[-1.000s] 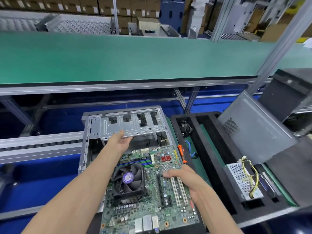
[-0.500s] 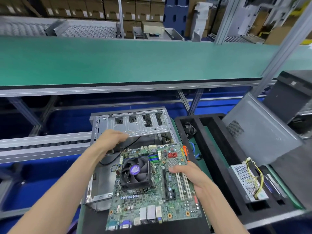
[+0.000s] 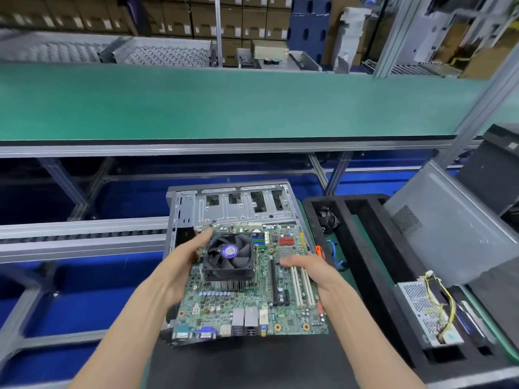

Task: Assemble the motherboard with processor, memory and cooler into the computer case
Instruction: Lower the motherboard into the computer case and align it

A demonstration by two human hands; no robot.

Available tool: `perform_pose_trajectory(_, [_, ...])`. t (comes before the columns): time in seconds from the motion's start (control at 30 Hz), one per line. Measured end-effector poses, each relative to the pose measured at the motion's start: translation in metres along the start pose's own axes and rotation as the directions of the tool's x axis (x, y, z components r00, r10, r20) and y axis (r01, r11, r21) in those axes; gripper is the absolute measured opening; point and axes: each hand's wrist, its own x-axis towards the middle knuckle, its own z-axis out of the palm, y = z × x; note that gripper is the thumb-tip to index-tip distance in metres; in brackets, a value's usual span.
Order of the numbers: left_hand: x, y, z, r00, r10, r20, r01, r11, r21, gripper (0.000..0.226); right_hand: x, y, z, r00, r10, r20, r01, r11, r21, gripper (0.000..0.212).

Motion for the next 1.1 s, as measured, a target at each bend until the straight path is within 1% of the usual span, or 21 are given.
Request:
perform_pose_trajectory(0.03, [-0.001,-0.001,-0.003,1.0,0.011,0.01,-0.011,1.0,0.008,0.109,0.0,0.0,0.003,1.0,0.01,0.018,-0.01,1.0,-0.007,0.038])
perform_pose_trajectory(0.2, [-0.004,-0.006,-0.012,0.999,0.04,-0.005,-0.04,0.999,-0.006,0.11,0.004,-0.002,0.014,0.998,0.048,0.029,-0.047,0.999,-0.026,0.027])
perform_pose_trajectory(0.27, [-0.005,-0.008,-0.012,0.999,0.043,-0.017,-0.044,0.999,-0.021,0.109,0.005,-0.002,0.016,0.998,0.042,0.04,-0.04,0.999,-0.035,0.034])
perform_pose_trajectory(0.33, [-0.007,-0.008,-0.012,0.998,0.044,-0.04,-0.045,0.998,-0.037,0.109,0.004,-0.001,0.018,0.998,0.023,0.058,-0.021,0.999,-0.029,0.047])
perform_pose_trajectory(0.43, [-0.006,-0.008,-0.013,0.997,0.037,-0.067,-0.04,0.998,-0.048,0.112,0.007,-0.001,0.014,0.996,-0.037,0.076,0.031,0.996,0.08,0.066])
perform_pose_trajectory(0.5, [-0.006,-0.007,-0.01,0.997,0.027,-0.078,-0.032,0.997,-0.064,0.114,0.01,0.0,0.01,0.995,-0.047,0.093,0.035,0.992,0.121,0.062])
perform_pose_trajectory(0.53, [-0.005,-0.007,-0.009,0.996,0.022,-0.083,-0.029,0.997,-0.076,0.115,0.011,0.001,0.009,0.995,-0.033,0.093,0.023,0.994,0.108,0.061])
perform_pose_trajectory(0.63, [-0.002,-0.005,-0.005,0.995,0.0,-0.097,-0.01,0.994,-0.106,0.117,0.014,0.002,0.007,0.994,0.026,0.104,-0.026,1.0,0.002,0.072])
perform_pose_trajectory(0.7, [0.001,-0.004,-0.001,0.995,-0.005,-0.097,-0.007,0.993,-0.122,0.116,0.016,0.001,0.006,0.994,0.044,0.096,-0.038,0.997,-0.065,0.07])
perform_pose_trajectory(0.77, [0.004,-0.002,0.003,0.997,0.003,-0.082,-0.013,0.993,-0.118,0.11,0.019,-0.002,0.007,0.996,0.057,0.071,-0.048,0.991,-0.126,0.063])
perform_pose_trajectory(0.8, [0.005,-0.001,0.005,0.997,0.004,-0.073,-0.012,0.993,-0.116,0.104,0.02,-0.004,0.006,0.996,0.068,0.056,-0.059,0.988,-0.144,0.062])
perform_pose_trajectory(0.9, [0.012,0.0,0.006,0.999,-0.007,-0.051,0.001,0.993,-0.115,0.079,0.024,-0.005,0.005,0.996,0.081,0.045,-0.074,0.987,-0.14,0.069])
perform_pose_trajectory(0.93, [0.015,0.0,0.005,0.999,-0.008,-0.051,0.002,0.994,-0.11,0.08,0.025,-0.005,0.004,0.996,0.082,0.042,-0.076,0.989,-0.129,0.07])
perform_pose_trajectory(1.03, [0.021,0.0,0.003,0.998,-0.009,-0.069,0.001,0.993,-0.117,0.109,0.026,-0.002,0.001,0.996,0.077,0.051,-0.071,0.991,-0.113,0.075])
perform_pose_trajectory(1.1, [0.024,-0.001,0.001,0.997,-0.021,-0.071,0.012,0.992,-0.123,0.113,0.027,0.0,0.0,0.995,0.072,0.072,-0.064,0.992,-0.107,0.082])
